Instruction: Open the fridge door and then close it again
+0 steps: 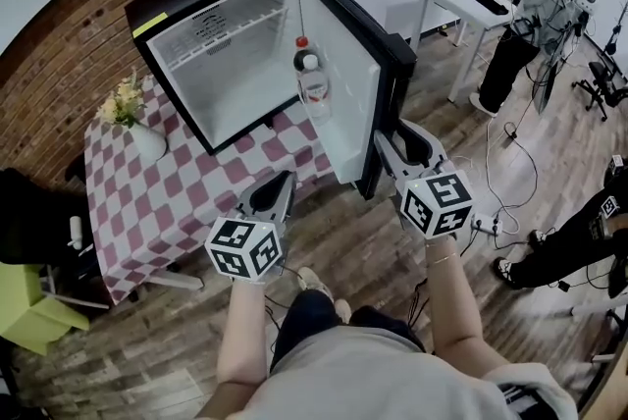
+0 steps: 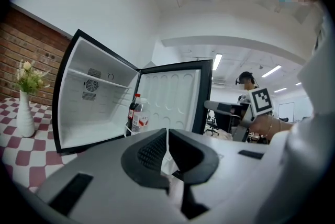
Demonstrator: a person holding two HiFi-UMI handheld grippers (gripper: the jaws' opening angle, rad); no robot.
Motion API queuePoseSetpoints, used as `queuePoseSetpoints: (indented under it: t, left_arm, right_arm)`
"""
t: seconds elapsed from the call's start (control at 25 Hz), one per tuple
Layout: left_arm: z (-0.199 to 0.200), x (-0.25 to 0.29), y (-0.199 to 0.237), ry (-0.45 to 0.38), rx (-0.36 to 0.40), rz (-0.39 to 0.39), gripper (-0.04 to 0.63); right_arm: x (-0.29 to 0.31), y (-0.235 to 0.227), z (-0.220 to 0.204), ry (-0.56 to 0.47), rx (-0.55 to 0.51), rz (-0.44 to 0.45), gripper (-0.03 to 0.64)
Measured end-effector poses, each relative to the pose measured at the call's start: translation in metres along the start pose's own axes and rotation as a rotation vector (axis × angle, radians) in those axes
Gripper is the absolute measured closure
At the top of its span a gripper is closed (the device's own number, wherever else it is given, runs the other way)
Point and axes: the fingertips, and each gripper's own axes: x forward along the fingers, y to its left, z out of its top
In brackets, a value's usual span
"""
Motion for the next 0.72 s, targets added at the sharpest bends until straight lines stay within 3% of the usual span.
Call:
queuePoseSetpoints:
  t: [0.72]
  left_arm:
    - [-0.007,-0.048,0.033,-0.034,-0.047,0.136,0.58]
  right_arm:
    - [0.031,0.091,0.001,-0.007,-0.048,0.24,0.463]
